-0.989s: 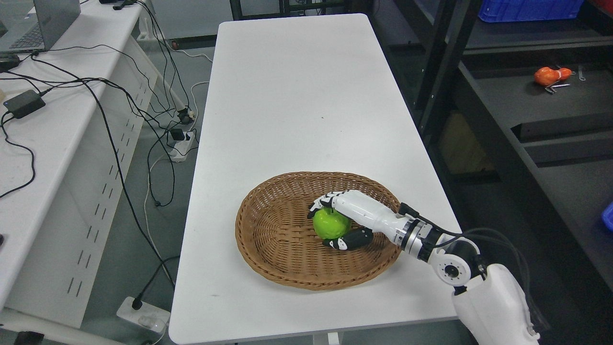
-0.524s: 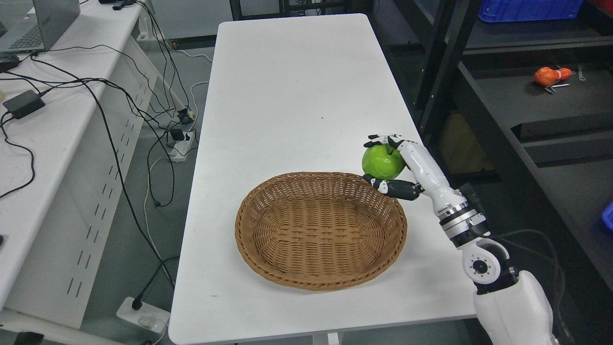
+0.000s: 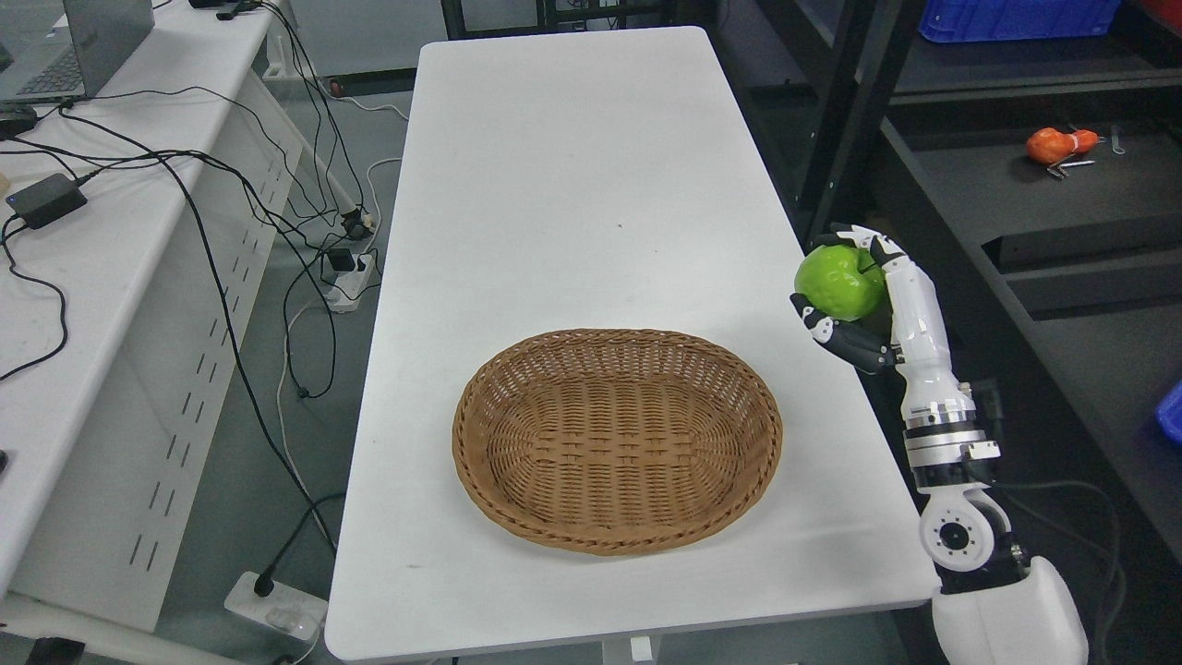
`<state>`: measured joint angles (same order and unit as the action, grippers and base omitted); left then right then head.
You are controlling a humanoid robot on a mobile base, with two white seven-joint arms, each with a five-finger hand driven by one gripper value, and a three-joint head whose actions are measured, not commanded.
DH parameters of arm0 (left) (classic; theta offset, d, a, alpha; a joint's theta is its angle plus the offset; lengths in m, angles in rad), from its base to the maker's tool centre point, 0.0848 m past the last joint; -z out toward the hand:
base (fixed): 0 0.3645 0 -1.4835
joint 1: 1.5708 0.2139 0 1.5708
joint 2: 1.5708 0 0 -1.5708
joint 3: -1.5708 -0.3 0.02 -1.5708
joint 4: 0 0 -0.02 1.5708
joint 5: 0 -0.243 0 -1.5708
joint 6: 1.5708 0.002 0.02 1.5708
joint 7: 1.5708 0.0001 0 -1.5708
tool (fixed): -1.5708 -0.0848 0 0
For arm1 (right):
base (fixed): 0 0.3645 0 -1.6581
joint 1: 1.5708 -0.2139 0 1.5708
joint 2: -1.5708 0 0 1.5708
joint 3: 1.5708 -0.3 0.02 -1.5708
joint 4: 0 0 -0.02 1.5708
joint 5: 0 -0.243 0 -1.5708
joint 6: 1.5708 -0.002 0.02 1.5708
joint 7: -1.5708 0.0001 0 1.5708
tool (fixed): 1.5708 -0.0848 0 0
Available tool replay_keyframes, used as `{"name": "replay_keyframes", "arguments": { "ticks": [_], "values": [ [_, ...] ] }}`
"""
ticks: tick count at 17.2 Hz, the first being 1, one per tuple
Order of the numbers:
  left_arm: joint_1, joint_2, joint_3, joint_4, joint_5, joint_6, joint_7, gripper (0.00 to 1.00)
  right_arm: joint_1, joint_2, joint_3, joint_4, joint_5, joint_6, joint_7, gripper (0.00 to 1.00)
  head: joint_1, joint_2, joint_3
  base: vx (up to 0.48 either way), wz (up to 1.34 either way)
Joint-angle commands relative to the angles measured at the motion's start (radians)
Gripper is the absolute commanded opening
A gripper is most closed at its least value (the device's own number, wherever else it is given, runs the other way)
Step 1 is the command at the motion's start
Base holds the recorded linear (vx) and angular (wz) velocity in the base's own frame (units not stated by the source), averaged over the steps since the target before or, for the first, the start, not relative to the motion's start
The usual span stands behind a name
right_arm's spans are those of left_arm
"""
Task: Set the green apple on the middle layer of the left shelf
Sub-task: 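Lift the green apple out of the basket with the right hand, then hold the apple in the right hand while the robot turns to the shelf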
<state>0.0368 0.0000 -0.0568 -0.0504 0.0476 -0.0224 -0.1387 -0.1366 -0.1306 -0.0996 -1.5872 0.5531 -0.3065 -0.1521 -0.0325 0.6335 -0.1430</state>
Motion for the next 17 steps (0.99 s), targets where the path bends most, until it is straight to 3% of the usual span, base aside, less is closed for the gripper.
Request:
{"name": "replay_keyframes", "arguments": {
  "ticks": [1,17],
  "values": [
    [0.0,0.017,0.0,0.0,0.0,-0.002,-0.001,1.0,0.02,0.043,-0.057,-0.04,-0.004,0.001,0.0,0.0,0.0,0.0,0.0,0.0,0.0],
    [0.0,0.017,0.0,0.0,0.0,-0.002,-0.001,1.0,0.046,0.065,-0.048,-0.04,-0.006,-0.013,0.0,0.0,0.0,0.0,0.0,0.0,0.0]
  ]
}}
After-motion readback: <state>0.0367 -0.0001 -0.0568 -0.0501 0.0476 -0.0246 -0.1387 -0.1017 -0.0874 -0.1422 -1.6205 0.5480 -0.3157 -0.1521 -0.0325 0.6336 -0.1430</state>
